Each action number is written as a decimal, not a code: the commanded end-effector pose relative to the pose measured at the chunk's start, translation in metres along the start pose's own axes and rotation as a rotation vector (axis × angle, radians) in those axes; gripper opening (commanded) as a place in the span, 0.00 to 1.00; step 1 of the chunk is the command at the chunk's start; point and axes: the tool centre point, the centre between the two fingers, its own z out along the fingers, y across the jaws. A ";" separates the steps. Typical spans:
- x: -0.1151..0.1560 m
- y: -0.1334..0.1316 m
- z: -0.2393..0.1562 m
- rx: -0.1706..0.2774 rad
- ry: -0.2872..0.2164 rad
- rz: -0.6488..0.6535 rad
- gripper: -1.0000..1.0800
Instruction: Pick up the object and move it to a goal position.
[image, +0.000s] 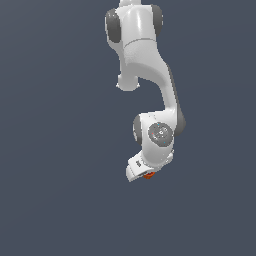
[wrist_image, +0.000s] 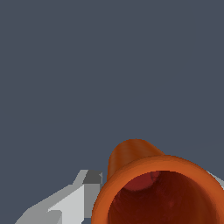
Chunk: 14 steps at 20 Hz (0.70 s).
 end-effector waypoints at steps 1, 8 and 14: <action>-0.001 -0.004 -0.001 0.000 0.001 -0.001 0.00; -0.011 -0.025 -0.003 0.000 0.001 -0.001 0.00; -0.026 -0.060 -0.006 0.000 0.001 -0.001 0.00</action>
